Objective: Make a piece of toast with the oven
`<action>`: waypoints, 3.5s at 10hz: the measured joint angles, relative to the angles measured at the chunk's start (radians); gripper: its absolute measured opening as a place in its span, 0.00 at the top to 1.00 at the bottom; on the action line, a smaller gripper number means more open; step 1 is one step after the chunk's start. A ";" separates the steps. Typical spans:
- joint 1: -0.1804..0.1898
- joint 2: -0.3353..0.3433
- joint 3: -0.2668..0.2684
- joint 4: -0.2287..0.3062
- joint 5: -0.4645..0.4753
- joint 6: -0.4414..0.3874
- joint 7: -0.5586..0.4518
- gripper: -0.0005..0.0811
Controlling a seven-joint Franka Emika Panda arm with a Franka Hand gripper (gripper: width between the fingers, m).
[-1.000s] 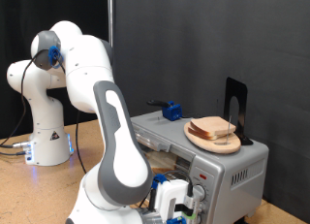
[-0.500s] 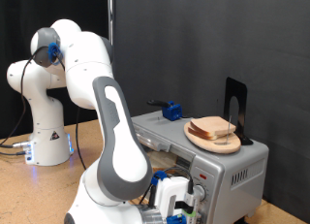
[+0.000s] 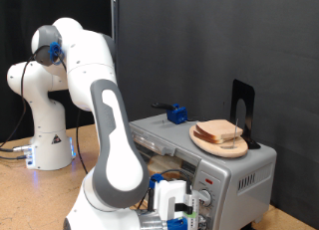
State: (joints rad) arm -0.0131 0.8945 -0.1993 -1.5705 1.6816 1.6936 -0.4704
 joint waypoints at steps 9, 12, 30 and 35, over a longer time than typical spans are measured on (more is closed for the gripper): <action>-0.004 0.002 0.005 -0.041 0.125 -0.034 -0.306 0.86; -0.010 0.013 0.005 -0.034 0.137 -0.062 -0.346 0.86; -0.010 -0.008 -0.076 0.028 -0.030 -0.051 0.195 0.23; 0.001 -0.008 -0.078 0.036 -0.089 -0.079 0.197 0.01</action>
State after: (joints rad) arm -0.0122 0.8862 -0.2770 -1.5348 1.5928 1.6143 -0.2738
